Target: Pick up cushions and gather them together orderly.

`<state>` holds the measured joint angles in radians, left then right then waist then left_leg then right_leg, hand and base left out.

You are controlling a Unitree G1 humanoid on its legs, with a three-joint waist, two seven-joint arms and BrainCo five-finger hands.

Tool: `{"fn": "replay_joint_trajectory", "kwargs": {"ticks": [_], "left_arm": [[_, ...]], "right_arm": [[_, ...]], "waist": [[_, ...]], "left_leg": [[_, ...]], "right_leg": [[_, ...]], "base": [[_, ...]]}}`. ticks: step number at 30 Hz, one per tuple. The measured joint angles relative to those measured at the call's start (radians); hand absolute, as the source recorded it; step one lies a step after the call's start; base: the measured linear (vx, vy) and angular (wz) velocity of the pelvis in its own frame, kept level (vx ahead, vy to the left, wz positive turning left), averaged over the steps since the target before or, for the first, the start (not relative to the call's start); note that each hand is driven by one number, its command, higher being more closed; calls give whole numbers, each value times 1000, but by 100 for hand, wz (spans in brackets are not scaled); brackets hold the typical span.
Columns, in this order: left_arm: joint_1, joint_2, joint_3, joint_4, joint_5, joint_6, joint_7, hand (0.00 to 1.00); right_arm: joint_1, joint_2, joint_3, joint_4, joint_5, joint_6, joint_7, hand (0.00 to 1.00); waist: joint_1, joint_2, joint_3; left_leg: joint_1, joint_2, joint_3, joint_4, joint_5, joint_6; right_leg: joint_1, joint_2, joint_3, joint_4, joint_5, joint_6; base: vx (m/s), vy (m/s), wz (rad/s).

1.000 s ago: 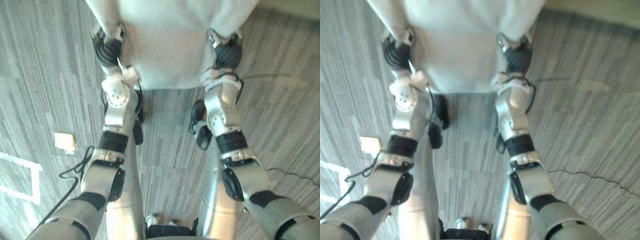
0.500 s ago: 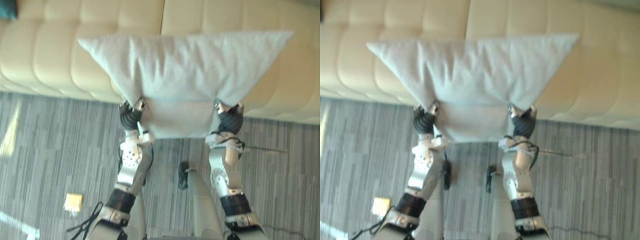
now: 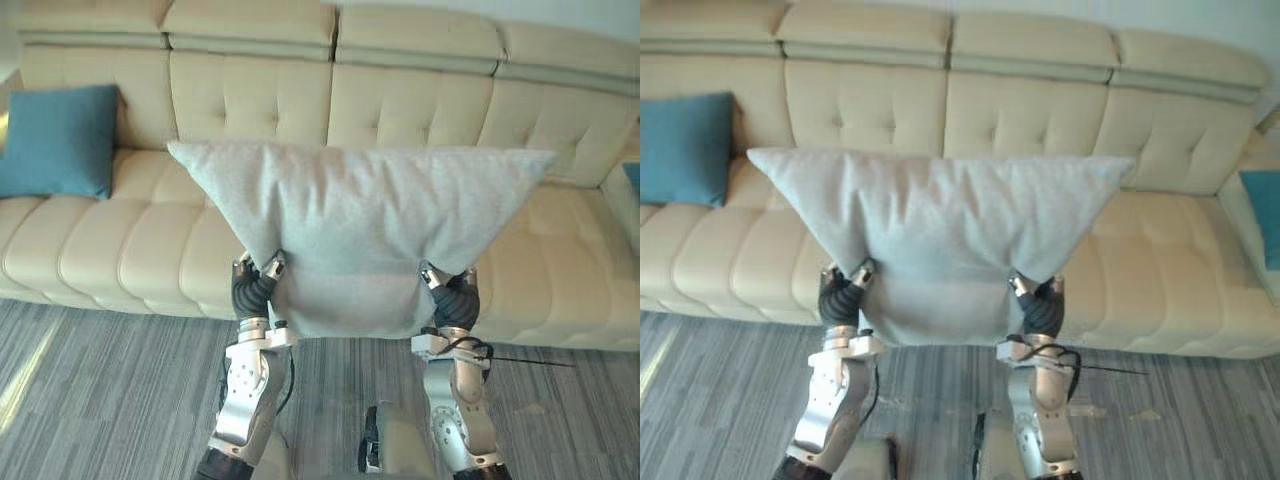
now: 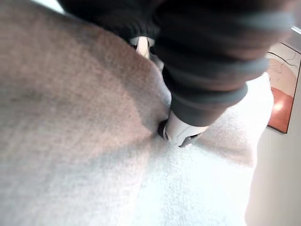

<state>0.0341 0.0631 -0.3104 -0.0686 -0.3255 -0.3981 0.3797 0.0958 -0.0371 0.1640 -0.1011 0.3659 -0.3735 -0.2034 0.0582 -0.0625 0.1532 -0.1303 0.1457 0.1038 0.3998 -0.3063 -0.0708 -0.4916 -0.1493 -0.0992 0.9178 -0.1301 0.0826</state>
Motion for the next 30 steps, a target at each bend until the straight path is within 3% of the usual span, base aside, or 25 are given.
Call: {"fn": "replay_joint_trajectory", "kwargs": {"ticks": [2,4,5,6,7,9,10,13,14,15,16,18,19,21,22,23,24,27,30], "left_arm": [[0,0,-3,0,0,-1,0,100],[0,0,-3,7,0,0,0,100],[-1,1,-5,19,0,0,0,100],[-1,-1,-7,28,0,-1,-1,100],[-2,-17,-18,82,0,15,-1,100],[-1,-23,-29,102,-1,24,-1,100],[4,-30,-51,102,0,37,-13,100],[13,-41,-60,101,0,38,-34,100],[26,-42,-59,101,-2,36,-40,100],[38,-42,-59,101,-3,32,-53,100],[41,-42,-59,101,-3,32,-58,100],[55,-43,-59,101,-15,33,-70,100],[55,-43,-59,101,-18,33,-71,100],[55,-43,-60,101,-24,33,-71,100],[55,-43,-60,101,-24,33,-72,100],[57,-43,-60,101,-24,33,-72,100],[58,-34,-61,102,-24,33,-73,100],[60,-8,-64,105,-24,34,-76,100],[70,6,-65,105,-24,33,-78,100]], "right_arm": [[1,-7,-5,21,-10,1,3,100],[-2,-9,-5,40,-11,1,6,100],[1,-17,-5,46,-11,5,6,100],[3,-24,-5,49,-11,7,6,100],[5,-65,-12,68,-11,29,5,100],[13,-85,-20,68,-11,44,6,100],[42,-94,-44,60,-11,52,6,100],[86,-103,-50,30,-11,54,6,100],[106,-115,-43,0,-11,59,6,100],[112,-126,-42,-20,-11,59,6,100],[112,-127,-42,-24,-10,58,6,100],[110,-127,-42,-41,-9,51,5,100],[109,-127,-42,-41,-9,51,4,100],[108,-120,-43,-40,-4,51,4,100],[107,-119,-44,-40,-4,51,4,100],[108,-121,-44,-40,-4,51,3,100],[107,-113,-45,-33,-5,52,4,100],[107,-68,-54,-14,-12,55,4,100],[101,-43,-54,16,-15,59,5,100]], "waist": [[0,-16,-18],[-1,-20,-29],[-10,-30,-42],[-14,-23,-43],[-4,32,-60],[-7,40,-64],[-12,61,-82],[-32,80,-93],[-19,80,-96],[-11,86,-103],[-10,87,-105],[-2,87,-118],[-1,85,-120],[2,79,-123],[3,81,-124],[3,86,-127],[6,81,-140],[-4,48,-161],[-1,37,-170]], "left_leg": [[22,10,-6,-35,-5,-9],[54,24,-7,-67,-17,-29],[82,30,-18,-81,-31,-62],[92,35,-31,-83,-37,-72],[130,59,-103,-115,-2,-80],[152,57,-148,-120,48,-104],[147,78,-186,-80,90,-119],[45,106,-226,182,160,-166],[-19,125,-211,351,265,-160],[-70,152,-162,475,271,-146],[-86,157,-144,504,265,-139],[-158,175,-1,538,180,-35],[-165,174,16,517,163,-23],[-158,149,84,256,130,10],[-155,138,84,207,134,15],[-120,102,77,11,211,28],[-91,80,69,-77,266,-10],[-15,15,100,-211,270,-21],[19,-20,129,-263,276,-12]], "right_leg": [[3,-4,-53,-166,-33,12],[4,18,-56,-395,-7,-4],[29,38,-27,-577,99,-19],[44,44,-27,-595,173,-30],[54,79,-58,-538,130,-105],[50,77,-61,-470,73,-119],[96,96,-93,-481,26,-131],[198,124,-145,-544,-5,-137],[268,141,-149,-582,-16,-154],[316,152,-148,-615,-23,-166],[329,154,-148,-624,-25,-169],[407,151,-143,-683,-25,-171],[417,149,-143,-688,-24,-171],[455,130,-143,-704,-24,-169],[458,125,-141,-704,-23,-169],[465,118,-123,-702,-23,-152],[469,114,-85,-706,-34,-110],[478,64,-15,-739,-27,-72],[478,37,29,-755,-20,-53]], "base": [[251,-139,3],[339,-228,5],[350,-245,18],[579,-331,14],[486,-268,6],[425,-266,9],[447,-298,35],[347,-183,40],[367,-123,-1],[296,-91,-7],[267,-27,0],[249,8,1],[237,57,0],[242,113,4],[188,169,-9],[180,217,-27],[181,223,-28],[161,207,-14],[47,167,-24]]}}
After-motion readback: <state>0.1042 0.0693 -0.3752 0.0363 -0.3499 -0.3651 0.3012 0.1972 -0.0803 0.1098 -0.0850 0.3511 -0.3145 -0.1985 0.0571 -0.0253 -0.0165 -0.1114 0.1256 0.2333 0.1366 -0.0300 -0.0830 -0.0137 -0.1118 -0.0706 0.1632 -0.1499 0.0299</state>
